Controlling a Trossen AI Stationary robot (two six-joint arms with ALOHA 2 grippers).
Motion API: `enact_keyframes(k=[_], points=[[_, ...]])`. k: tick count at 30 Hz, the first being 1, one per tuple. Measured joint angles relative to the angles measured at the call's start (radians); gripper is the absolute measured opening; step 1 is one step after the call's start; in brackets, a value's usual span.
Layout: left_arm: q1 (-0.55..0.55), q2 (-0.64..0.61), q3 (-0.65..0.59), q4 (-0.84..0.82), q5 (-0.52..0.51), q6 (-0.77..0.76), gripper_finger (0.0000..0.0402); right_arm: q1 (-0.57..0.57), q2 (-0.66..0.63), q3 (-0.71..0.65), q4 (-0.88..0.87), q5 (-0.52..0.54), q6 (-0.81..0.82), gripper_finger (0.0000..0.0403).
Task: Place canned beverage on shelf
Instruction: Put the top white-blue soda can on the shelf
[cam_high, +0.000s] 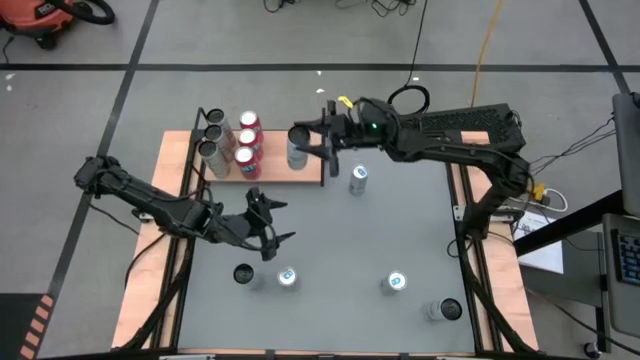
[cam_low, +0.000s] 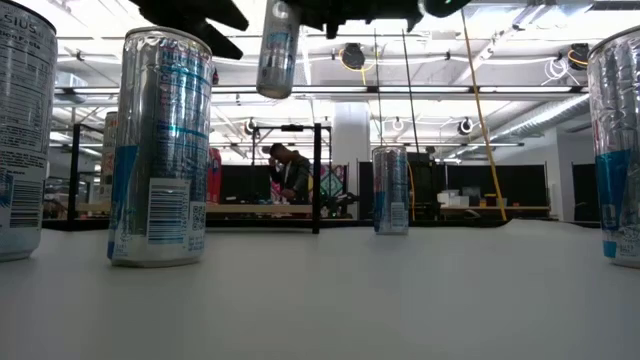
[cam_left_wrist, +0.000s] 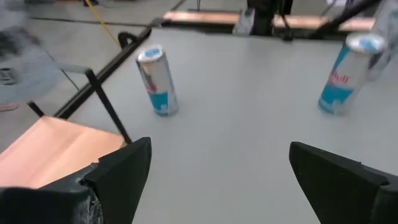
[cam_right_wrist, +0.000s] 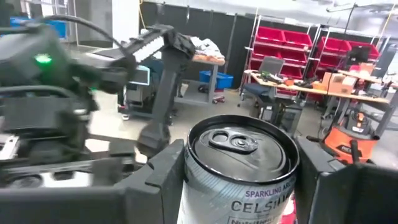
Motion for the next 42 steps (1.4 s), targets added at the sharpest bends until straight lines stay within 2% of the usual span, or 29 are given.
enact_keyframes(k=[7, 14, 28, 36, 42], points=[[0.005, -0.036, -0.001, -0.055, 0.057, 0.049, 0.0377, -0.099, 0.162, 0.122, -0.007, -0.121, 0.003, 0.0162], [0.009, -0.093, -0.001, -0.159, 0.055, 0.053, 0.0341, -0.16, 0.288, 0.216, 0.014, -0.189, 0.002, 0.0162], [0.032, -0.132, -0.076, -0.185, 0.026, -0.006, 0.027, -0.208, 0.47, 0.34, 0.025, -0.192, 0.009, 0.0162], [0.035, -0.132, -0.078, -0.159, 0.025, -0.006, 0.026, -0.211, 0.508, 0.345, 0.1, -0.184, 0.036, 0.0162], [0.035, -0.132, -0.079, -0.155, 0.025, -0.006, 0.026, -0.212, 0.51, 0.345, 0.091, -0.136, 0.039, 0.0162]])
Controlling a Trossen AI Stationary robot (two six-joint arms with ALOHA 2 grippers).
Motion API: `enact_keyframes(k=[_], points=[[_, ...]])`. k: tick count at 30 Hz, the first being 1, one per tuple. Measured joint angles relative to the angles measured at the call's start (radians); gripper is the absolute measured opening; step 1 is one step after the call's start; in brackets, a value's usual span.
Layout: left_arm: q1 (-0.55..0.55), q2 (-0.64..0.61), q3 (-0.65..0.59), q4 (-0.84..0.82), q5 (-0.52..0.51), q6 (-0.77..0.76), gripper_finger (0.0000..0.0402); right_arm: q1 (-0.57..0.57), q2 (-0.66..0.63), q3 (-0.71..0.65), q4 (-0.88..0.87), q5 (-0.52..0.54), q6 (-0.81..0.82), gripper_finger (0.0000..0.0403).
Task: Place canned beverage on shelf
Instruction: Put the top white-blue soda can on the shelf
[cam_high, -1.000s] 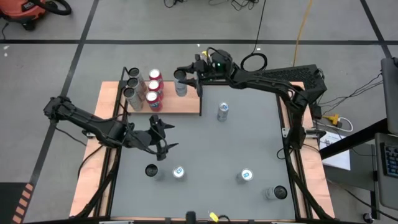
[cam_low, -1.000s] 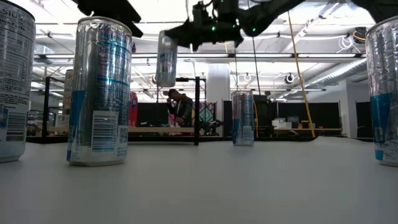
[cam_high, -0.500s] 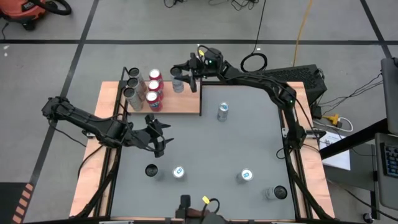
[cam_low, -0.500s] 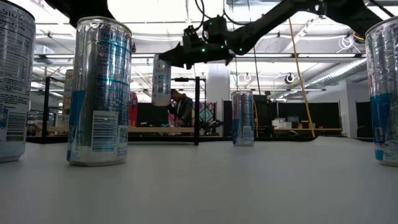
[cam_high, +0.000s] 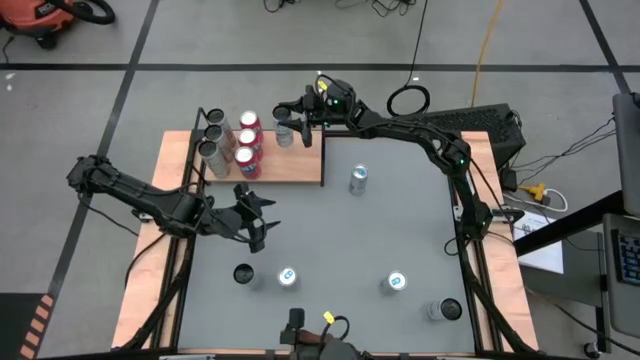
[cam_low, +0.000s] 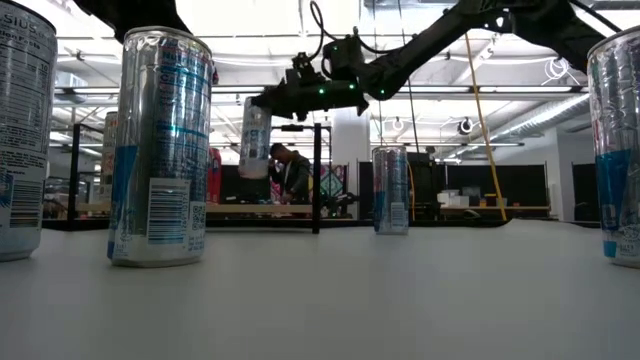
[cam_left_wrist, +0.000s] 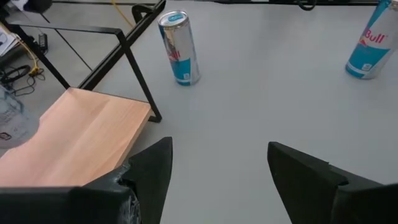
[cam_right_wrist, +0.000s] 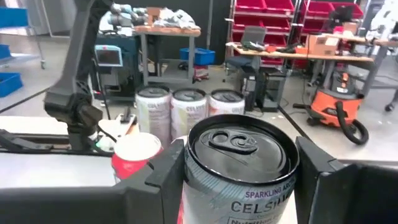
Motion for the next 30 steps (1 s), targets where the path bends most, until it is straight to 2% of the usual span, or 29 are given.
enact_keyframes(k=[20, 30], points=[[0.0, 0.0, 0.0, 0.015, 0.0, 0.003, 0.026, 0.003, 0.05, -0.001, -0.028, -0.004, -0.116, 0.0162], [0.0, 0.0, 0.0, 0.008, 0.0, 0.008, 0.026, 0.003, 0.05, -0.001, -0.027, -0.004, -0.109, 0.0162]])
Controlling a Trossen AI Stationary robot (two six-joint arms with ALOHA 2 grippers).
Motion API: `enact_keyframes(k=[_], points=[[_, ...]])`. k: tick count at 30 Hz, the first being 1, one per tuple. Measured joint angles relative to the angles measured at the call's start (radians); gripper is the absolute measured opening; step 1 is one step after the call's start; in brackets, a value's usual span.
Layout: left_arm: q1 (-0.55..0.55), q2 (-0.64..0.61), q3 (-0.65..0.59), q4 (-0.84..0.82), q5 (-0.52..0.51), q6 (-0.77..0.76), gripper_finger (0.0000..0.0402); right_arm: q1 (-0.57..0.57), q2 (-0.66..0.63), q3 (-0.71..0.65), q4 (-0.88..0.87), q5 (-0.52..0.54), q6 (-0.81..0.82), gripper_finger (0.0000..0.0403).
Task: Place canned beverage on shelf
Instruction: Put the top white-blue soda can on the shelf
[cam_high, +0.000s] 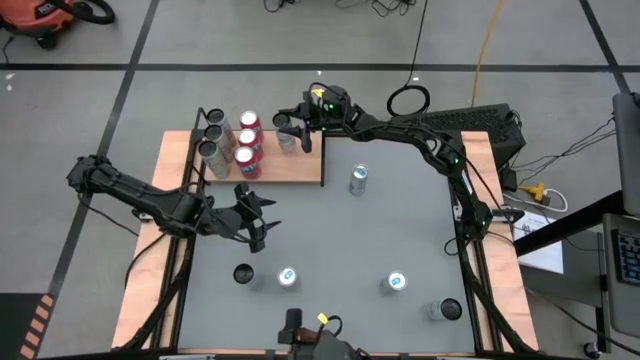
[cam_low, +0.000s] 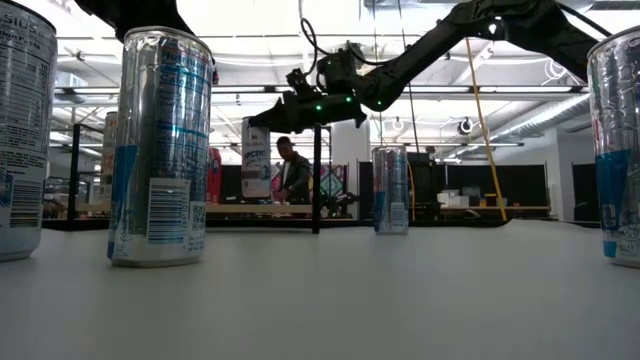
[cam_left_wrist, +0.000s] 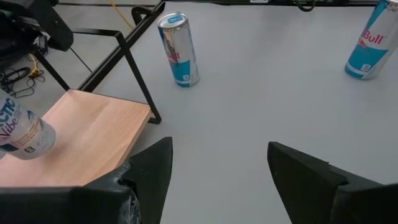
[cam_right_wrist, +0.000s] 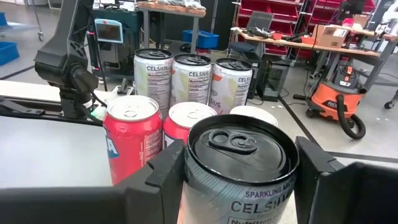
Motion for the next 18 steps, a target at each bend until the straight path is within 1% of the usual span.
enact_keyframes(k=[12, 18], points=[[0.0, 0.0, 0.0, 0.003, 0.0, -0.003, 0.026, 0.005, 0.0, 0.0, 0.031, 0.003, 0.012, 0.0162], [-0.003, 0.0, 0.0, 0.003, 0.0, -0.007, 0.026, 0.003, 0.0, 0.0, -0.017, 0.019, 0.003, 0.0162]])
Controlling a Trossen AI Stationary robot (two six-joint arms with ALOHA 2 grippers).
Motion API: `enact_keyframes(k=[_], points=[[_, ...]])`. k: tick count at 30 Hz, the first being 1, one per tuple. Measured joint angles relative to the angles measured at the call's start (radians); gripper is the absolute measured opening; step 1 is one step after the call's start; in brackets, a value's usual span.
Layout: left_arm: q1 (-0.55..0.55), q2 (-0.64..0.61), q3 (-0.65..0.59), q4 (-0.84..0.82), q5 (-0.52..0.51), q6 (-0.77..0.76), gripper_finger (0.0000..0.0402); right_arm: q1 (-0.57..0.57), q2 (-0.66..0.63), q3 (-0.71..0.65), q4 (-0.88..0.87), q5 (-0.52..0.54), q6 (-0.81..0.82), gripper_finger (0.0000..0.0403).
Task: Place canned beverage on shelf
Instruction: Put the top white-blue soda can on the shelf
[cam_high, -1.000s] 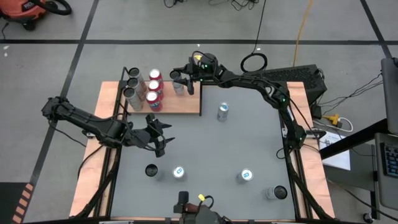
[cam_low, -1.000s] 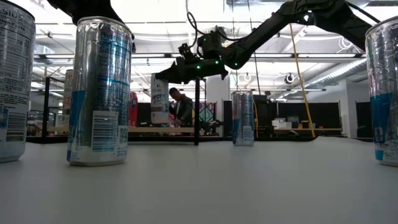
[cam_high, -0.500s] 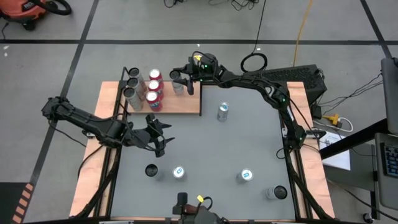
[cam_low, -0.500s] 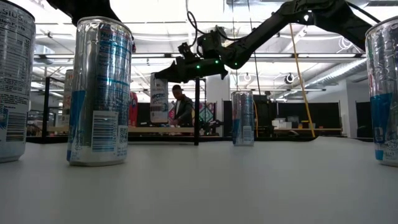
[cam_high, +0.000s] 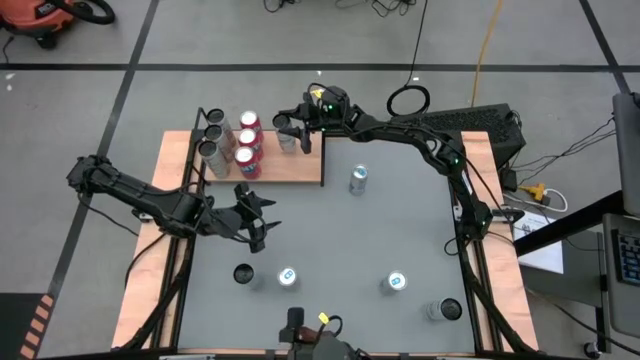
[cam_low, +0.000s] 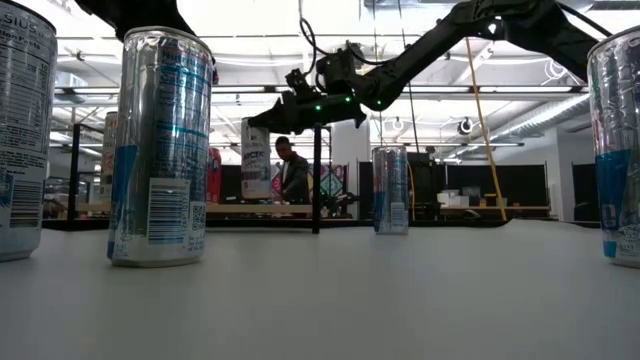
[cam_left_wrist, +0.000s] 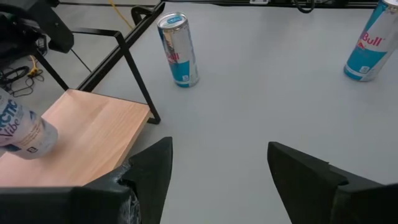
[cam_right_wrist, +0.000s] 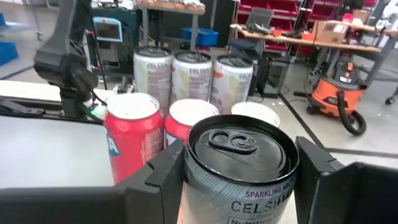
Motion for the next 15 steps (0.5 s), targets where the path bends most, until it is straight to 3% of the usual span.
enact_keyframes(k=[15], points=[[0.0, 0.0, 0.0, 0.0, 0.0, -0.002, 0.026, 0.002, 0.0, 0.0, -0.061, 0.04, -0.011, 0.0173]])
